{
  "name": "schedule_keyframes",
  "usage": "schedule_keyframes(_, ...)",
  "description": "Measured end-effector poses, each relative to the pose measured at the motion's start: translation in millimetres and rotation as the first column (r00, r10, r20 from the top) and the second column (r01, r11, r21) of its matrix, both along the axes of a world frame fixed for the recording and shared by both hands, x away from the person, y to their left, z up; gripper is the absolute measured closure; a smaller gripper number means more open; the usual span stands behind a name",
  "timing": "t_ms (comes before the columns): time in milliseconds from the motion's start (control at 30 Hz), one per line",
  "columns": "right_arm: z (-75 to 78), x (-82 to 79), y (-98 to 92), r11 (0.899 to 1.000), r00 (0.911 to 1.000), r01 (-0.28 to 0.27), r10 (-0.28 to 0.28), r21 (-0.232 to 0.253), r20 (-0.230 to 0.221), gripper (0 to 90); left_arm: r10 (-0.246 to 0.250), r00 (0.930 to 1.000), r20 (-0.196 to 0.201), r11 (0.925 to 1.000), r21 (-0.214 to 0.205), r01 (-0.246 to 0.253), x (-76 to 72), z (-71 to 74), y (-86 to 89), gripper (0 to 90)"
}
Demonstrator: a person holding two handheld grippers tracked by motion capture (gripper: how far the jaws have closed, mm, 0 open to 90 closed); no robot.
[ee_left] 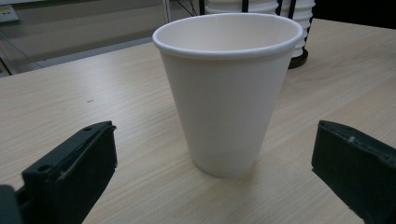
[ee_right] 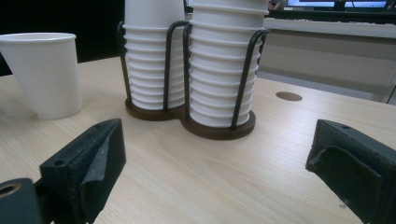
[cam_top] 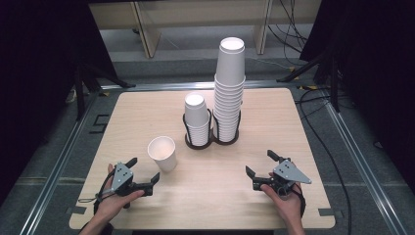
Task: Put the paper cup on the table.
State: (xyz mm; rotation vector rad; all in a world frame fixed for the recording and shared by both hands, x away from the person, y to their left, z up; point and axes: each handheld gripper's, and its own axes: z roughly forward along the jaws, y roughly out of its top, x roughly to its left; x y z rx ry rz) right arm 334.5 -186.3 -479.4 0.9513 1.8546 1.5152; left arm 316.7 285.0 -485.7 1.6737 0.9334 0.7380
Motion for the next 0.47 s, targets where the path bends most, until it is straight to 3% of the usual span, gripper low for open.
schedule_keyframes(33, -0.3, 1.3, -1.3, 1.0, 0.9996, 0.008, -0.007, -0.018, 0.026, 4.4, 0.004, 0.9999, -0.013, 0.9999, 0.015, -0.004, -2.0, 0.8, 1.3, 0.0)
schedule_keyframes(67, -2.2, 2.1, 0.5, 1.0, 0.9989, 0.015, -0.015, 0.008, 0.044, 4.5, 0.002, 1.0, -0.006, 1.0, 0.008, -0.002, -2.5, -0.2, 1.4, 0.0)
schedule_keyframes(167, -2.2, 1.8, 0.1, 1.0, 0.9998, -0.02, 0.02, 0.008, 0.006, 4.4, -0.012, 0.9999, 0.011, 0.9999, 0.0, 0.012, -1.7, -2.9, -0.3, 0.0)
schedule_keyframes(200, -1.6, -0.4, -1.6, 1.0, 0.9998, 0.008, -0.008, -0.008, 0.02, 4.3, -0.012, 0.9999, -0.003, 0.9998, 0.016, 0.012, -3.1, -2.2, -0.8, 0.0)
schedule_keyframes(267, -2.2, 1.2, -2.7, 1.0, 0.9989, 0.01, -0.01, 0.007, 0.046, 4.3, -0.011, 0.9999, -0.001, 0.9999, 0.012, 0.011, -2.9, -2.1, -1.6, 0.0)
schedule_keyframes(467, -2.4, -0.4, -6.2, 1.0, 0.9998, 0.013, -0.013, 0.005, 0.013, 4.3, -0.015, 0.9998, 0.012, 0.9999, 0.003, 0.015, 0.0, -4.0, -5.2, 0.0)
